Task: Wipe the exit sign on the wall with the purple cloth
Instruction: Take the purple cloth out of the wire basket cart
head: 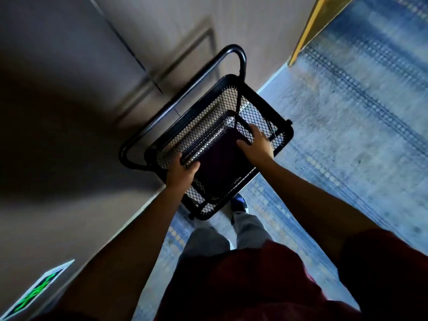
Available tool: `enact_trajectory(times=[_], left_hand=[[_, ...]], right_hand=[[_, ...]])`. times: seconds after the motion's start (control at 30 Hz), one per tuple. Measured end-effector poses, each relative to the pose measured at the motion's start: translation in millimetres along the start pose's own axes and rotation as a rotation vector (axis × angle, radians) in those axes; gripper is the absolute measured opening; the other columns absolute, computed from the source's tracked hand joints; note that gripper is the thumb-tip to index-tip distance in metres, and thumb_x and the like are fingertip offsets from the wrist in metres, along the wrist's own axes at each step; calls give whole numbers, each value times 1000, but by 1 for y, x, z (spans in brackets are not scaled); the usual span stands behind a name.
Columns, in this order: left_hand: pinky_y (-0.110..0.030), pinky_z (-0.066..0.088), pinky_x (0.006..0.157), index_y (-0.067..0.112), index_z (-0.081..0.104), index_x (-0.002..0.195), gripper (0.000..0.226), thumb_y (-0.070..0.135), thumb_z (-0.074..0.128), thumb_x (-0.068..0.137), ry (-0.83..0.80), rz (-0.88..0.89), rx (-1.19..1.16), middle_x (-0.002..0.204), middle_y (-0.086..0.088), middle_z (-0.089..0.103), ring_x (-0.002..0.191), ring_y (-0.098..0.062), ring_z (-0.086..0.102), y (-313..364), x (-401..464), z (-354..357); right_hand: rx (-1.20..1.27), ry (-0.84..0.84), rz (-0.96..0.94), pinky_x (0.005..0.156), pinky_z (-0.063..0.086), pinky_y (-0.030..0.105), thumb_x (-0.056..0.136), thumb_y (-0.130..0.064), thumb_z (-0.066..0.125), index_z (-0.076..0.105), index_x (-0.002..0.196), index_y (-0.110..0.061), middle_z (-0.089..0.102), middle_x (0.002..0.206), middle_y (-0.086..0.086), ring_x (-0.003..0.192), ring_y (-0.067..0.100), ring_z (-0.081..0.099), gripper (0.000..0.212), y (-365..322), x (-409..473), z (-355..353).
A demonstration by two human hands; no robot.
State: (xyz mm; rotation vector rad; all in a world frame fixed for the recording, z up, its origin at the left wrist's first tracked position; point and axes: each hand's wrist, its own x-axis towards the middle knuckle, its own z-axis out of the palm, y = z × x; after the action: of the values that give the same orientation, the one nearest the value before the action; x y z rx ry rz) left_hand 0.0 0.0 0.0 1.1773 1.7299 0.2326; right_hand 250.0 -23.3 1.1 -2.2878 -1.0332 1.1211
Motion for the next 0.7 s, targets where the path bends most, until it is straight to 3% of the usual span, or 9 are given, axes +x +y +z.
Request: enact_trajectory(times=[0.1,0.2,0.3,0.37,0.43,0.5,0.53,0.6,0.7], left_hand=[[-35,41,108,18,27,162,84,40,72,94,-78,-38,64,164,-16,35,147,-33,42,-8,-1,2],[-30,41,97,20,29,161,83,41,73,94,-102,-51,60,155,-16,48,137,-31,53,-13,0,7],[-42,49,107,22,32,160,82,43,74,92,-109,-23,29,152,-13,52,133,-31,57,-10,7,7],[-50,46,114,24,33,159,82,44,75,91,-112,-43,19,159,-12,44,139,-32,53,-11,10,7],[-50,48,112,23,33,159,82,40,76,91,-120,-91,-87,158,-12,44,136,-33,55,-11,12,8],[-43,60,95,20,33,159,81,33,76,92,-114,-159,-231,152,-14,50,116,-28,66,-5,12,10],[-35,62,78,20,33,158,79,31,76,93,-113,-178,-261,147,-14,53,100,-24,69,-4,13,11],[-21,51,50,19,34,157,77,30,76,93,-132,-217,-262,139,-11,59,77,-16,68,-4,14,11],[-16,41,39,17,37,156,75,29,76,93,-127,-234,-236,135,-9,62,68,-11,68,-9,15,12]], right_hand=[[-28,22,4,108,47,53,91,-45,71,31,158,-28,48,153,14,140,37,47,80,-5,-4,7],[-6,136,33,105,48,54,90,-42,72,33,156,-27,41,157,13,141,38,43,79,-7,-10,11],[-21,114,57,107,48,54,88,-46,73,31,157,-26,41,157,14,140,39,46,83,-5,-14,18],[-47,74,77,109,47,53,88,-47,74,30,158,-24,43,156,15,140,38,47,86,-5,-17,25],[-42,72,86,109,46,51,88,-46,75,31,157,-23,47,154,15,139,38,48,86,-5,-16,28],[-49,85,96,110,46,51,88,-44,76,32,157,-22,49,152,16,139,38,48,85,-8,-14,27],[-54,98,102,110,46,51,88,-44,76,32,157,-21,49,151,16,139,38,49,84,-8,-13,27],[-71,116,116,108,48,51,87,-43,76,33,155,-21,54,147,16,136,38,51,83,-7,-14,32],[-141,133,118,101,52,49,86,-43,77,35,153,-22,61,138,15,131,37,55,81,-8,-19,40]])
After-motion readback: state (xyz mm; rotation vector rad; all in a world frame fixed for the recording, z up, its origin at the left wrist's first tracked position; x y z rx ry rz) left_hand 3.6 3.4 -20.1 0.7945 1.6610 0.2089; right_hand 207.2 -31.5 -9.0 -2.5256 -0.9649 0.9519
